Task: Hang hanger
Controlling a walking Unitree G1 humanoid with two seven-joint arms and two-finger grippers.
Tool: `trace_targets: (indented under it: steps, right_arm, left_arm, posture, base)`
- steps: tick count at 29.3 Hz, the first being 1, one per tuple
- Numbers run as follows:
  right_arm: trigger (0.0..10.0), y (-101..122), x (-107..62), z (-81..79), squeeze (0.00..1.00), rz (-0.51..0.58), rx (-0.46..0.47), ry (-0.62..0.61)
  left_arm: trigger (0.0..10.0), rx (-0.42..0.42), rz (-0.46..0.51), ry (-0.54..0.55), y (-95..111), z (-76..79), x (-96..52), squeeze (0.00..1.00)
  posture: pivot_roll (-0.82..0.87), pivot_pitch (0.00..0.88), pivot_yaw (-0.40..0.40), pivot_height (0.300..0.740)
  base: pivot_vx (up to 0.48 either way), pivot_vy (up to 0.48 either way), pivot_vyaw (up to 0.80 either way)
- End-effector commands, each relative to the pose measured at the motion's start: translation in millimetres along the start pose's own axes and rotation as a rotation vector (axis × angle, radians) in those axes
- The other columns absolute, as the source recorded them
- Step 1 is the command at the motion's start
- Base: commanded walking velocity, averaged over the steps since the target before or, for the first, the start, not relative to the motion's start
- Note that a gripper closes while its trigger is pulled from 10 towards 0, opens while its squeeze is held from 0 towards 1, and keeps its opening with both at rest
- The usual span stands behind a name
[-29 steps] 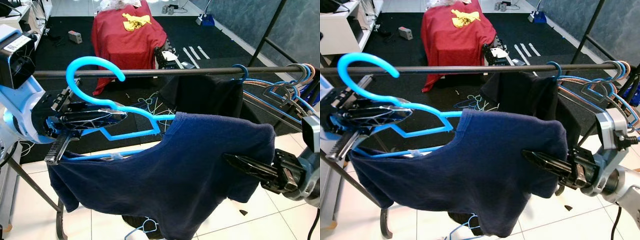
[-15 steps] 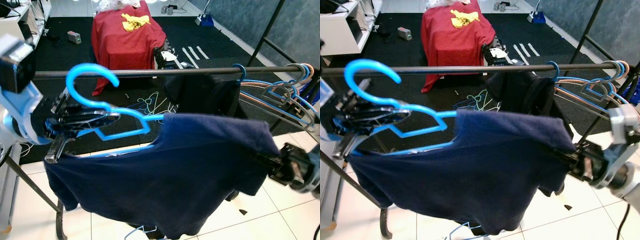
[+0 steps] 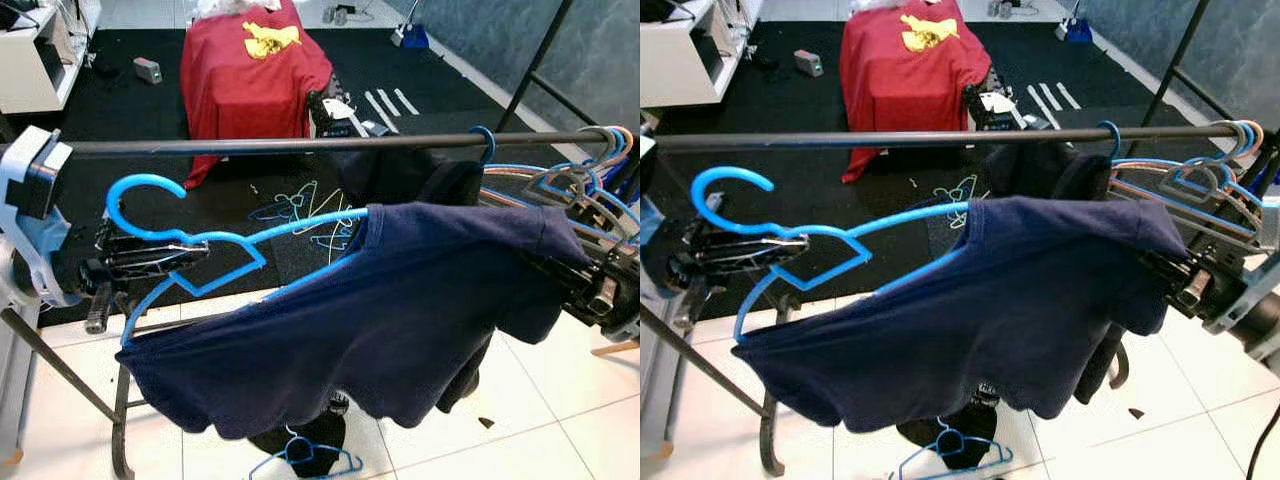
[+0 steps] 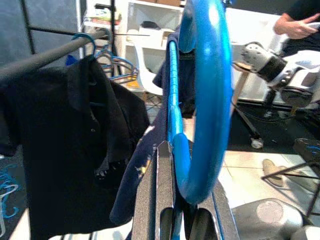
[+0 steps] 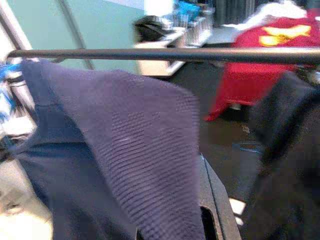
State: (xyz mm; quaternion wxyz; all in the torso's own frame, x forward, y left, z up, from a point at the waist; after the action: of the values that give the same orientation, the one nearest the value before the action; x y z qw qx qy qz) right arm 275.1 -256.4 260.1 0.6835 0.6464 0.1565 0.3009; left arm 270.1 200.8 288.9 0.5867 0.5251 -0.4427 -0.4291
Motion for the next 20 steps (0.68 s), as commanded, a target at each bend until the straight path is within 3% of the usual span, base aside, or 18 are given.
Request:
trace_targets:
  steps: [1,5,10,13,15,20]
  right_arm:
    - [0.0,-1,-11.0,28.4,0.0,-0.019,-0.03,-0.172]
    - [0.0,-9,-15.2,49.1,0.0,-0.052,-0.034,-0.295]
    - [0.0,-15,-17.4,61.9,0.0,-0.057,-0.017,-0.397]
    - [0.0,-17,-16.5,62.2,0.0,-0.065,-0.011,-0.404]
    - [0.0,-37,-7.6,46.8,0.0,-0.153,-0.024,-0.335]
    - [0.0,-48,-1.0,42.0,0.0,-0.178,-0.013,-0.332]
  left_arm:
    - [10.0,0.038,-0.008,0.068,7,-5.9,-13.3,0.0]
    - [10.0,0.057,0.019,0.146,7,-17.0,-17.4,0.0]
    - [10.0,0.068,0.002,0.189,0,-23.8,-16.6,0.0]
    - [10.0,0.073,0.02,0.213,2,-27.6,-16.5,0.0]
    - [10.0,0.085,0.115,0.268,12,-37.5,-10.4,0.0]
    - [10.0,0.101,0.129,0.286,12,-42.2,-4.8,0.0]
  posture:
    - [0.05,0.166,-0.071,0.74]
    - [0.05,0.165,-0.07,0.74]
    - [0.05,0.163,-0.07,0.74]
    - [0.05,0.163,-0.07,0.74]
    - [0.05,0.16,-0.07,0.74]
    - [0.05,0.158,-0.07,0.74]
  base:
    - [0.0,0.0,0.0]
    - [0.0,0.0,0.0]
    - [0.0,0.0,0.0]
    - [0.0,0.0,0.0]
    - [0.0,0.0,0.0]
    - [0.0,0.0,0.0]
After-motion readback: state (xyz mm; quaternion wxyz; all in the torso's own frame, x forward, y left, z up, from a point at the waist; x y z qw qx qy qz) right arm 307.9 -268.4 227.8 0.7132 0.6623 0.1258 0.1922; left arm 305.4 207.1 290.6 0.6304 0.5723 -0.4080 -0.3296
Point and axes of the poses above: a point about 5 cm out from each wrist's last joint towards the gripper, its own x axis pointing out of the wrist towards the gripper, its own y axis along the axis of the wrist's last joint, z = x × y, the point moved 4 cm from there along x, pointing out of the wrist towards the gripper, and after that the axes turned 12 degrees about -x, right-handed, at the moved point
